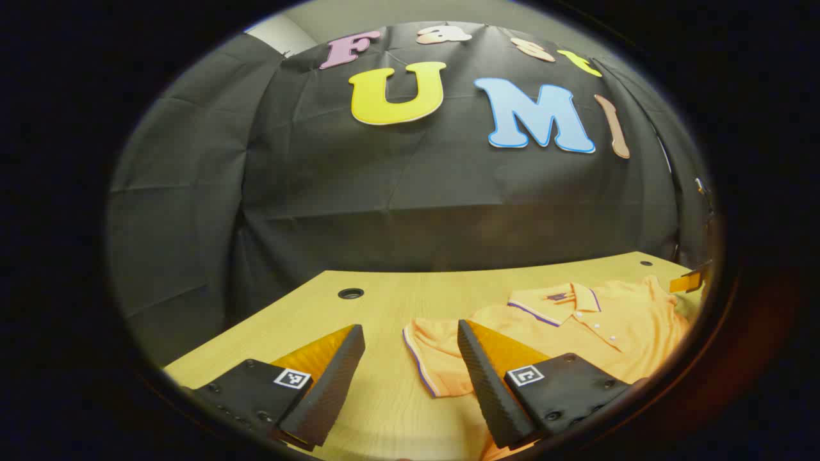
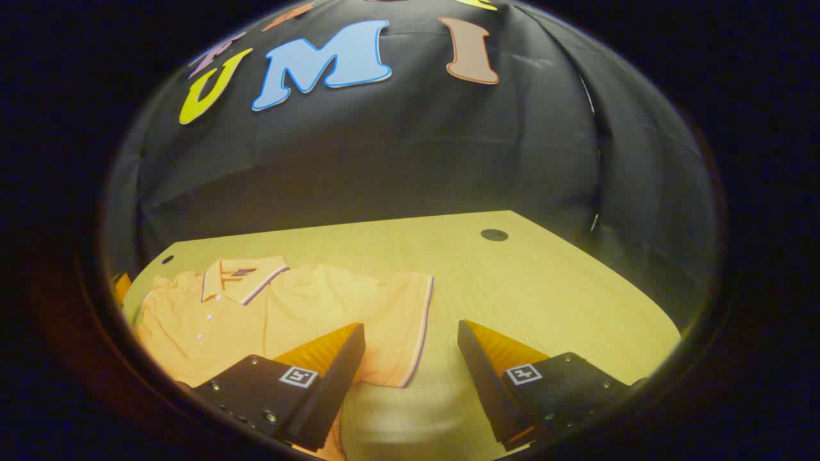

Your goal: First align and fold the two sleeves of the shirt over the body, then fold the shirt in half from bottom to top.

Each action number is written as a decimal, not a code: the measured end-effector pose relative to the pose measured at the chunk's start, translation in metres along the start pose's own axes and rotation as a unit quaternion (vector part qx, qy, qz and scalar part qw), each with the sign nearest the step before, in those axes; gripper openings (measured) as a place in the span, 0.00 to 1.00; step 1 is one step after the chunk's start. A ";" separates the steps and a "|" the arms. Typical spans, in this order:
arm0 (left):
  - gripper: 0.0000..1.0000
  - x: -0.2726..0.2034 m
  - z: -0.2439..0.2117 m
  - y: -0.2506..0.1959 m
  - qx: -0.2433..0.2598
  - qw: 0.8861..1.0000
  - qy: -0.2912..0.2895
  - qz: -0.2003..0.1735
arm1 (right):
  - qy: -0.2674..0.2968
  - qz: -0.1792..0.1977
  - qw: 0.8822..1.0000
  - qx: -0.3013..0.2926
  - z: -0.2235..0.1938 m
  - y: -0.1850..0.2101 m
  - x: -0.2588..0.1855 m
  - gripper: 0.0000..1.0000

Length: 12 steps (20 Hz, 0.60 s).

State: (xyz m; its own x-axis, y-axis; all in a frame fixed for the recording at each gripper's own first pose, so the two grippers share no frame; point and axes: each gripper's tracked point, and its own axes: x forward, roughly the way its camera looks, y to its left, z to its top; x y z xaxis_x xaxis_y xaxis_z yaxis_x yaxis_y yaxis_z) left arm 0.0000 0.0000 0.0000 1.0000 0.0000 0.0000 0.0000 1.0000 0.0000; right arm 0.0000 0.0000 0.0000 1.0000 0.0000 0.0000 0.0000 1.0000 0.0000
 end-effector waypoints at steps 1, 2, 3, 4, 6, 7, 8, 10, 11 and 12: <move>0.96 0.001 0.000 0.001 0.000 1.000 0.000 0.000 | 0.001 0.001 1.000 0.002 0.000 0.000 0.000 0.89; 0.96 0.001 0.000 0.001 0.000 1.000 0.000 0.000 | 0.001 0.001 1.000 0.003 0.000 0.000 0.000 0.89; 0.96 0.001 0.000 0.000 0.000 1.000 0.000 0.000 | 0.002 0.000 1.000 0.005 0.000 -0.001 0.000 0.90; 0.94 0.000 0.000 0.000 0.000 1.000 0.000 0.000 | 0.002 0.000 1.000 0.005 -0.001 -0.001 0.000 0.90; 0.94 0.000 0.000 0.001 0.000 1.000 0.000 0.000 | 0.003 -0.003 1.000 0.000 -0.001 0.000 0.001 0.89; 0.96 0.000 0.000 0.001 0.001 1.000 0.001 0.000 | 0.003 -0.003 1.000 -0.006 -0.001 0.001 0.001 0.90; 0.94 0.000 -0.001 0.001 0.001 1.000 0.001 0.000 | 0.002 -0.002 1.000 -0.013 -0.001 0.003 0.001 0.91; 0.94 0.001 -0.001 0.000 0.002 1.000 0.001 -0.001 | 0.001 0.003 1.000 -0.018 -0.001 0.006 0.001 0.92; 0.94 0.001 -0.001 0.000 0.002 1.000 0.001 0.000 | 0.002 0.002 1.000 -0.016 -0.001 0.005 0.000 0.92; 0.95 0.002 0.000 0.000 0.002 1.000 0.001 0.000 | 0.004 0.000 1.000 -0.013 -0.001 0.004 0.001 0.92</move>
State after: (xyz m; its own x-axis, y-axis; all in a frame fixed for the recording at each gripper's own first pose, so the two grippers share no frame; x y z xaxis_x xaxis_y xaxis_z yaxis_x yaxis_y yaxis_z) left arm 0.0016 0.0003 -0.0004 1.0000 -0.0006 -0.0026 0.0006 1.0000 0.0039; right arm 0.0011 0.0041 -0.0010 1.0000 0.0007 -0.0076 -0.0009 0.9997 -0.0260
